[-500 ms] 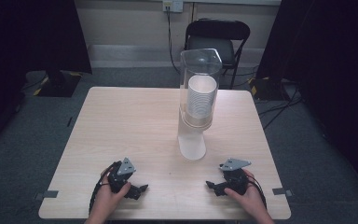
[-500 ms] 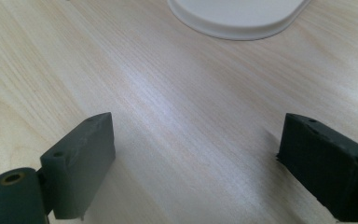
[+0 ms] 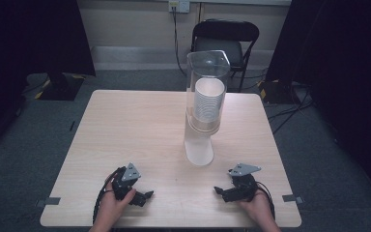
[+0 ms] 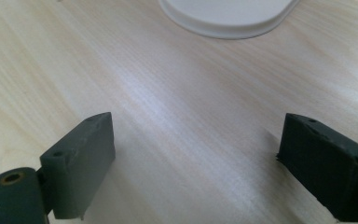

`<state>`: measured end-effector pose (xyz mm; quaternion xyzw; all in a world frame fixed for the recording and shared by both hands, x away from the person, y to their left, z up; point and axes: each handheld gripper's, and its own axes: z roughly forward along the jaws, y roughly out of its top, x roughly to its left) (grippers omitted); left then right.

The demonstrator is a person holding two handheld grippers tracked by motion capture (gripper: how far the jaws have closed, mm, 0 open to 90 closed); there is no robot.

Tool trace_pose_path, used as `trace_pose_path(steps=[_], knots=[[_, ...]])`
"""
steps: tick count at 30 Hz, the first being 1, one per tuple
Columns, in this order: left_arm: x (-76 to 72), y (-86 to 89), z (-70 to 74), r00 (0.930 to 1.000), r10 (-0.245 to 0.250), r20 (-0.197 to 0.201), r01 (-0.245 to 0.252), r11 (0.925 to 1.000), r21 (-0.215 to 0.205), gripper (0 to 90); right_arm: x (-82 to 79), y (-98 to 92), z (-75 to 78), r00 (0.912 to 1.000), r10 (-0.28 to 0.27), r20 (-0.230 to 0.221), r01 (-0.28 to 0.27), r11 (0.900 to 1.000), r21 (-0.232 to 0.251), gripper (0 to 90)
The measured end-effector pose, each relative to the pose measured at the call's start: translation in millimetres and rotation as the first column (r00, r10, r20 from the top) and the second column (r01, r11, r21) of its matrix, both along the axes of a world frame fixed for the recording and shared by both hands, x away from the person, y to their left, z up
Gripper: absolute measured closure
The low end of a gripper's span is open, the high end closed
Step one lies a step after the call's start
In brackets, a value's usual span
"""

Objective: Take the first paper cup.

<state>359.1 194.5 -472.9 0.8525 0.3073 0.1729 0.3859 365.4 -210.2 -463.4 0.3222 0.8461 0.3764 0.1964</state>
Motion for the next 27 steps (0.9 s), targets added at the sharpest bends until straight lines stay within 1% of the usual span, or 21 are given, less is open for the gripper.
trace_pose_path(steps=[5,6,7,8,9,10,11,12,13,15,17,19,20,22,23,24,26,27], knots=[[0.3,-0.5,-0.3,0.9999,0.012,-0.001,-0.012,0.9999,-0.008,0.0,1.4,2.3,0.0,0.9998,-0.021,0.002,0.021,1.000,0.003,9.6],[0.4,-0.2,-0.1,0.9999,0.015,0.000,-0.015,0.9999,-0.003,0.0,1.0,2.7,0.2,0.9995,-0.030,0.003,0.030,1.000,0.001,10.1],[0.2,-0.4,-0.1,0.9997,0.025,0.001,-0.025,0.9997,-0.005,0.0,0.8,3.2,0.4,0.9990,-0.044,0.004,0.044,0.999,0.008,12.9],[0.0,-0.7,-0.3,0.9996,0.029,0.002,-0.029,0.9995,-0.008,0.0,0.8,3.4,2.0,0.9983,-0.059,-0.005,0.059,0.998,0.013,15.1],[0.0,-0.6,-0.2,0.9996,0.029,0.002,-0.029,0.9996,-0.007,0.0,0.8,3.7,4.6,0.9980,-0.060,-0.020,0.061,0.997,0.039,16.7],[0.0,-0.6,-0.2,0.9996,0.029,0.002,-0.029,0.9996,-0.007,0.0,0.8,3.7,4.6,0.9980,-0.060,-0.020,0.061,0.997,0.039,16.7],[0.0,-0.5,-0.1,0.9996,0.028,0.001,-0.028,0.9996,-0.005,0.0,0.6,3.9,7.2,0.9978,-0.062,-0.022,0.063,0.996,0.067,18.0],[0.0,-0.6,-0.2,0.9996,0.029,0.002,-0.029,0.9996,-0.006,0.0,0.2,4.9,14.0,0.9978,-0.066,-0.005,0.066,0.990,0.121,18.1],[0.0,-0.6,-0.2,0.9996,0.029,0.002,-0.029,0.9995,-0.006,0.0,1.9,9.1,24.5,0.9971,-0.074,0.018,0.069,0.982,0.174,16.6],[0.0,-0.7,-0.2,0.9996,0.030,0.002,-0.030,0.9995,-0.006,0.0,5.0,14.2,33.6,0.9957,-0.086,0.034,0.077,0.975,0.208,16.1],[0.0,-0.7,-0.2,0.9995,0.030,0.002,-0.030,0.9995,-0.007,0.0,10.3,20.7,43.1,0.9947,-0.088,0.054,0.074,0.972,0.223,16.2],[0.0,-0.7,-0.2,0.9995,0.030,0.002,-0.030,0.9995,-0.007,0.0,16.6,27.1,50.7,0.9930,-0.086,0.081,0.066,0.973,0.221,15.7],[-0.1,-0.8,-0.3,0.9995,0.031,0.001,-0.031,0.9995,-0.010,0.0,18.9,29.1,53.0,0.9929,-0.086,0.082,0.066,0.972,0.226,15.6],[-0.1,-0.8,-0.3,0.9995,0.031,0.001,-0.031,0.9995,-0.008,0.0,25.3,33.7,58.5,0.9914,-0.096,0.090,0.071,0.967,0.247,15.6],[-0.1,-0.8,-0.3,0.9995,0.031,0.001,-0.031,0.9995,-0.008,0.0,25.3,33.7,58.5,0.9914,-0.096,0.090,0.071,0.967,0.247,15.6],[-0.1,-0.8,-0.3,0.9995,0.031,0.002,-0.031,0.9995,-0.009,0.0,31.4,37.2,62.2,0.9897,-0.106,0.096,0.078,0.962,0.261,15.6],[-0.1,-0.8,-0.3,0.9995,0.031,0.002,-0.031,0.9995,-0.009,0.0,33.0,37.9,63.3,0.9890,-0.110,0.099,0.081,0.962,0.263,15.6],[-0.1,-0.7,-0.2,0.9995,0.030,0.002,-0.030,0.9995,-0.007,0.0,38.0,39.7,65.5,0.9861,-0.121,0.113,0.087,0.958,0.273,15.6]])
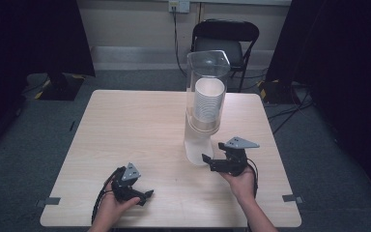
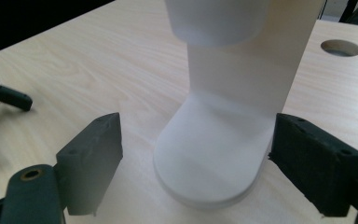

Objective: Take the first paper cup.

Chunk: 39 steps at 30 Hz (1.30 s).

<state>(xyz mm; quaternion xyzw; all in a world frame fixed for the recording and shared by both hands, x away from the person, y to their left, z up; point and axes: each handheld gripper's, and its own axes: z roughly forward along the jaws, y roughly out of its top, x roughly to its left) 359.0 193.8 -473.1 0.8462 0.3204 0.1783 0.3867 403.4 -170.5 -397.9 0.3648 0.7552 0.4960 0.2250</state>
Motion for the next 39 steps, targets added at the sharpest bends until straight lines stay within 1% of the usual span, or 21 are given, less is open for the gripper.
trace_pose_path(steps=[1,2,7,9,10,12,14,18,19,22,23,24,25,27,29,30,31,33,34,38,39], knots=[[0.0,-0.1,-0.1,1.0000,0.001,0.000,-0.001,1.0000,-0.002,0.0,1.4,0.6,0.8,1.0000,0.001,0.001,-0.001,1.000,0.004,15.5],[0.2,0.4,0.3,1.0000,-0.004,0.000,0.004,1.0000,0.008,0.0,3.0,1.7,1.7,0.9999,-0.010,0.001,0.010,1.000,0.004,15.5],[0.2,0.3,0.2,1.0000,-0.004,0.000,0.004,1.0000,0.007,0.0,9.9,7.0,7.6,0.9991,-0.023,0.036,0.023,1.000,-0.005,15.5],[0.2,0.3,0.3,1.0000,-0.004,0.000,0.004,1.0000,0.008,0.0,10.9,8.3,8.9,0.9988,-0.029,0.040,0.029,1.000,-0.005,15.5],[0.2,0.3,0.2,1.0000,-0.004,0.000,0.004,1.0000,0.007,0.0,14.2,10.6,10.9,0.9975,-0.044,0.055,0.044,0.999,0.004,15.5],[0.2,0.4,0.3,1.0000,-0.004,0.000,0.004,1.0000,0.007,0.0,16.9,12.6,12.6,0.9970,-0.047,0.062,0.045,0.999,0.023,15.6],[0.2,0.4,0.3,1.0000,-0.005,0.000,0.005,1.0000,0.007,0.0,20.3,16.5,14.8,0.9964,-0.052,0.067,0.051,0.998,0.028,15.6],[0.3,0.4,0.3,1.0000,-0.005,0.000,0.005,1.0000,0.008,0.0,26.2,24.9,18.2,0.9929,-0.061,0.102,0.058,0.998,0.036,16.9],[0.3,0.4,0.3,1.0000,-0.005,0.000,0.005,1.0000,0.008,0.0,26.2,24.9,18.2,0.9929,-0.061,0.102,0.058,0.998,0.036,16.9],[0.3,0.4,0.3,1.0000,-0.005,0.000,0.005,1.0000,0.007,0.0,30.8,28.9,16.3,0.9892,-0.084,0.120,0.076,0.995,0.072,18.9],[0.2,0.4,0.3,1.0000,-0.005,-0.001,0.005,1.0000,0.007,0.0,30.8,28.9,16.3,0.9892,-0.084,0.120,0.076,0.995,0.072,18.9],[0.2,0.4,0.3,1.0000,-0.005,0.000,0.005,1.0000,0.008,0.0,31.6,29.4,14.9,0.9889,-0.090,0.119,0.080,0.993,0.084,19.4],[0.2,0.4,0.3,1.0000,-0.005,-0.001,0.005,1.0000,0.008,0.0,32.4,30.0,13.1,0.9866,-0.102,0.127,0.088,0.990,0.108,20.3],[0.2,0.3,0.2,1.0000,-0.004,0.000,0.004,1.0000,0.007,0.0,33.8,29.9,10.5,0.9836,-0.116,0.139,0.098,0.987,0.128,21.4],[0.2,0.4,0.4,1.0000,-0.005,-0.001,0.005,1.0000,0.008,0.0,35.2,30.0,9.1,0.9844,-0.111,0.136,0.092,0.986,0.140,21.3],[0.2,0.4,0.4,1.0000,-0.005,-0.002,0.005,1.0000,0.008,0.0,35.8,30.9,8.7,0.9821,-0.112,0.151,0.092,0.987,0.135,21.3],[0.0,0.4,0.9,1.0000,-0.001,-0.002,0.001,0.9998,0.019,0.0,35.5,31.8,9.0,0.9807,-0.113,0.159,0.093,0.987,0.132,21.5],[0.0,0.6,1.2,1.0000,-0.003,-0.005,0.003,0.9998,0.020,0.0,36.8,33.5,9.7,0.9775,-0.110,0.180,0.088,0.988,0.129,21.6],[0.0,0.6,1.2,1.0000,-0.003,-0.006,0.003,0.9998,0.020,0.0,37.2,35.0,10.4,0.9777,-0.112,0.178,0.088,0.986,0.138,21.7],[0.1,0.6,1.2,1.0000,-0.003,-0.006,0.003,0.9998,0.021,0.0,39.9,37.2,10.6,0.9753,-0.116,0.188,0.089,0.986,0.143,22.3],[0.1,0.6,1.2,1.0000,-0.003,-0.006,0.003,0.9998,0.021,0.0,41.3,38.8,9.3,0.9687,-0.111,0.222,0.080,0.986,0.147,26.1]])
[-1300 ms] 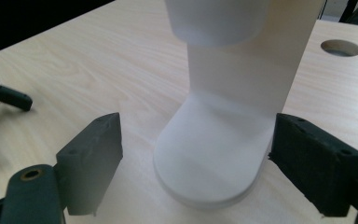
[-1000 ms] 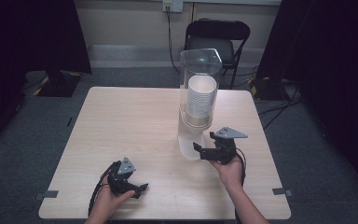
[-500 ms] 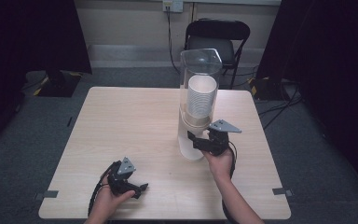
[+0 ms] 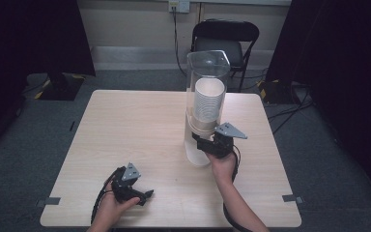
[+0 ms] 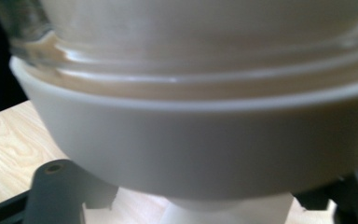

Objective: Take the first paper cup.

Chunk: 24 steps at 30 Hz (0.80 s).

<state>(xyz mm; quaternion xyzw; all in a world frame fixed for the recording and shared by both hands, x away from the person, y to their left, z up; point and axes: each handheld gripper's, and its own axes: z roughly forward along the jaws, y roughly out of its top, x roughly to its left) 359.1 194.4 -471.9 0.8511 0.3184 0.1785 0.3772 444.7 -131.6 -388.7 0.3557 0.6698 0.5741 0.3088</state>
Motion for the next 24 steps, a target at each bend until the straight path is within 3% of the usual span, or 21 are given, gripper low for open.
trace_pose_path(steps=[4,6,9,14,18,24], knots=[[0.0,0.0,0.0,1.0000,0.000,0.000,0.000,1.0000,0.000,0.0,1.0,-0.1,-3.5,0.9996,0.002,0.029,-0.003,1.000,0.029,28.7],[0.0,0.0,0.0,1.0000,0.000,0.000,0.000,1.0000,0.000,0.0,1.9,-1.1,-6.6,0.9999,0.007,0.011,-0.008,0.998,0.056,29.2],[0.0,0.0,0.0,1.0000,0.000,0.000,0.000,1.0000,0.000,0.0,3.5,-1.0,-12.4,1.0000,0.000,0.002,0.000,0.999,0.047,30.3],[0.0,0.0,0.0,1.0000,0.000,0.000,0.000,1.0000,0.000,0.0,7.2,-1.8,-13.2,0.9996,0.012,0.024,-0.013,0.999,0.052,29.8],[0.0,0.0,0.0,1.0000,0.000,0.000,0.000,1.0000,0.000,0.0,8.6,0.1,-12.9,0.9998,0.021,0.005,-0.021,0.998,0.063,33.0],[-0.1,0.0,0.0,1.0000,0.000,0.000,0.000,1.0000,0.000,0.0,7.4,-0.1,-15.9,0.9992,0.020,0.034,-0.021,0.999,0.041,35.2]])
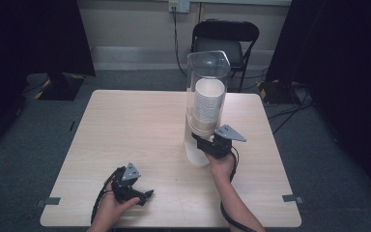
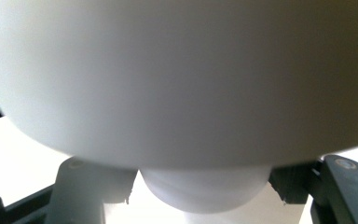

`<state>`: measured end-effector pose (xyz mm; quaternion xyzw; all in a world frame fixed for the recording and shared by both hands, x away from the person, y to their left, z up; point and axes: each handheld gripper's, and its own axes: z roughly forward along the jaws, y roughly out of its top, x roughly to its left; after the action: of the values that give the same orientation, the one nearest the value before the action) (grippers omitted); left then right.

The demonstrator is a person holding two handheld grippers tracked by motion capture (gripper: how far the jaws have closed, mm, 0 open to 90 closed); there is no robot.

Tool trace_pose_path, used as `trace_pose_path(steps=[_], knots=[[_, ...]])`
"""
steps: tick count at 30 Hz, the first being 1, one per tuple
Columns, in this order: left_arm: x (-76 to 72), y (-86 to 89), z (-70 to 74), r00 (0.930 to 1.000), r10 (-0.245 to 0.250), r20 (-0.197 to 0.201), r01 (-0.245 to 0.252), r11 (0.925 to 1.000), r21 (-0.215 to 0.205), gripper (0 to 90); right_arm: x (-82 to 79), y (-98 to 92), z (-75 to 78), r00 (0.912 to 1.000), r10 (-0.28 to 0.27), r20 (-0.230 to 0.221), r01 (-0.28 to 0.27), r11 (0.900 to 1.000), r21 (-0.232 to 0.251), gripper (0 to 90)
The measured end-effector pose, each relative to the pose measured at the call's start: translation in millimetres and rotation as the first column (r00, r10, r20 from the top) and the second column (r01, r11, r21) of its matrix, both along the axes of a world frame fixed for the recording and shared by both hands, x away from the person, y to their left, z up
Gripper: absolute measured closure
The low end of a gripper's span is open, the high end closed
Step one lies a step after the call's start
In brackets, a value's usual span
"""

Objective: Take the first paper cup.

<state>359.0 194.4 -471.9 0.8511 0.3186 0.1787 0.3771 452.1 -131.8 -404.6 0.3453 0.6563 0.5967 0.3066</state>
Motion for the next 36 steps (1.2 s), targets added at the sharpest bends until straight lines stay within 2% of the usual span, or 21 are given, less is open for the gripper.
trace_pose_path(steps=[5,13,18,19,20,21,22,23,25,28,29,30,31,33,36], knots=[[0.0,0.0,0.0,1.0000,0.000,0.000,0.000,1.0000,0.000,0.0,-0.1,0.3,-4.2,0.9992,-0.005,0.041,0.005,1.000,-0.014,36.0],[0.0,0.0,-0.1,1.0000,0.001,0.001,-0.001,1.0000,0.000,0.0,-0.8,-1.5,-3.7,0.9992,-0.001,0.040,0.003,0.999,-0.043,36.3],[0.0,0.0,-0.1,1.0000,0.000,0.001,0.000,1.0000,-0.001,0.0,-0.9,-0.7,-6.0,0.9990,-0.007,0.044,0.009,0.999,-0.042,36.4],[0.2,-0.2,-0.9,1.0000,-0.002,0.005,0.002,0.9999,-0.013,0.0,-0.4,-0.3,-8.7,0.9993,-0.005,0.038,0.007,0.999,-0.040,36.5],[0.2,-0.2,-0.9,1.0000,-0.001,0.006,0.001,0.9999,-0.013,0.0,0.6,0.2,-12.3,0.9998,-0.009,0.015,0.010,0.998,-0.061,36.5],[0.2,-0.3,-0.9,1.0000,-0.001,0.006,0.001,0.9999,-0.013,0.0,4.3,0.3,-25.6,0.9990,-0.025,-0.038,0.021,0.993,-0.120,36.8],[-0.1,-0.3,-0.7,1.0000,0.002,0.005,-0.002,1.0000,-0.008,0.0,1.4,-5.0,-37.5,0.9998,-0.021,-0.006,0.021,0.997,-0.077,36.7],[-0.2,-0.1,-0.1,1.0000,0.002,0.000,-0.002,1.0000,-0.001,0.0,-1.9,-4.3,-39.6,0.9997,-0.024,-0.007,0.024,0.998,-0.056,36.6],[-0.2,0.0,-0.1,1.0000,0.002,0.000,-0.002,1.0000,-0.001,0.0,-1.8,-2.0,-35.7,0.9996,-0.018,-0.020,0.017,0.997,-0.074,36.5],[-0.3,-0.1,-0.2,1.0000,0.003,0.000,-0.003,1.0000,-0.002,0.0,1.2,-1.9,-35.0,0.9998,-0.015,-0.015,0.014,0.997,-0.082,36.6],[-0.1,0.0,-0.1,1.0000,0.002,-0.001,-0.002,1.0000,-0.002,0.0,1.3,-1.9,-36.7,0.9997,-0.017,-0.019,0.015,0.994,-0.104,37.1],[-0.1,0.0,-0.1,1.0000,0.002,-0.001,-0.002,1.0000,-0.002,0.0,1.3,-1.9,-36.7,0.9997,-0.017,-0.019,0.015,0.994,-0.104,37.1],[0.2,-0.1,0.0,1.0000,0.005,0.001,-0.005,1.0000,-0.001,0.0,7.4,-0.6,-45.2,0.9946,-0.030,-0.099,0.010,0.980,-0.198,37.2],[0.5,0.1,0.1,1.0000,0.005,0.001,-0.005,1.0000,0.000,0.0,5.3,-1.7,-44.8,0.9954,-0.030,-0.091,0.012,0.981,-0.196,37.1],[0.5,0.1,0.2,1.0000,0.005,-0.001,-0.005,1.0000,0.001,0.0,3.6,-5.5,-45.1,0.9937,-0.030,-0.108,0.006,0.975,-0.220,37.0]])
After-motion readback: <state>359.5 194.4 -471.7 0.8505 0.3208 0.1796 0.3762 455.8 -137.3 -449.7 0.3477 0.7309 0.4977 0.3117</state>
